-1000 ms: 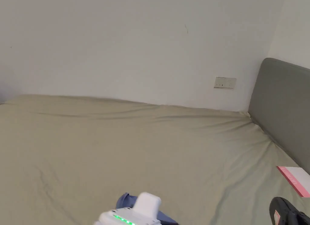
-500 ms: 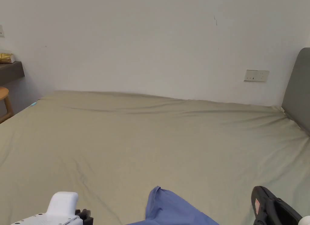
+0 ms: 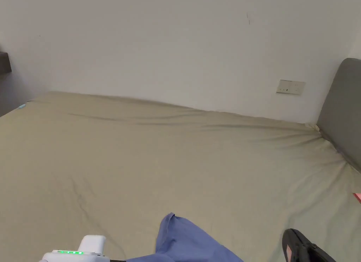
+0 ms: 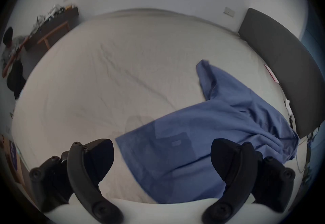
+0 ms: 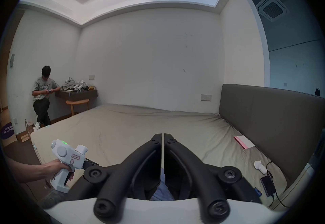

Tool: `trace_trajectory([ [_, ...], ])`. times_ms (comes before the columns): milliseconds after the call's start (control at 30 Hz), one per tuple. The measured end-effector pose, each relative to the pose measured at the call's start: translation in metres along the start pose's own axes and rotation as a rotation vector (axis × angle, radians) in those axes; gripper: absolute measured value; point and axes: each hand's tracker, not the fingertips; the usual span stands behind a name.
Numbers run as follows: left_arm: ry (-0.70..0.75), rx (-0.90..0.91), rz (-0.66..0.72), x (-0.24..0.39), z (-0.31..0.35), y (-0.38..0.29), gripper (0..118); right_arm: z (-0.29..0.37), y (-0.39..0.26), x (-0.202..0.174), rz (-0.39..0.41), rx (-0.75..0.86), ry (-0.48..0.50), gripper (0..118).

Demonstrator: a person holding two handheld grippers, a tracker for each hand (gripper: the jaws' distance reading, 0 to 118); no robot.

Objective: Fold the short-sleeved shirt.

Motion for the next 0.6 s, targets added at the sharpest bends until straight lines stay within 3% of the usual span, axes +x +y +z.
trace_trajectory([
  [133, 0.013, -0.068, 0.041, -0.005, -0.044, -0.006, 111, -0.008, -0.007, 0.006, -0.025, -0.038, -0.019, 3],
  [267, 0.105, -0.043, -0.062, 0.006, -0.064, -0.017, 108, -0.009, -0.013, 0.007, -0.028, -0.058, -0.027, 3],
  [300, 0.115, -0.109, -0.062, 0.013, -0.063, -0.017, 104, -0.009, -0.015, 0.008, -0.020, -0.061, -0.031, 3],
  [367, 0.073, -0.109, -0.068, 0.019, -0.048, -0.012, 73, -0.012, -0.016, 0.008, -0.017, -0.067, -0.027, 3],
  [433, 0.054, -0.058, -0.111, 0.025, -0.033, -0.005, 1, -0.012, -0.014, 0.003, -0.032, -0.077, -0.008, 3],
  [600, 0.047, -0.050, -0.088, 0.033, -0.027, -0.001, 0, -0.011, -0.021, -0.002, -0.017, -0.060, -0.024, 3],
])
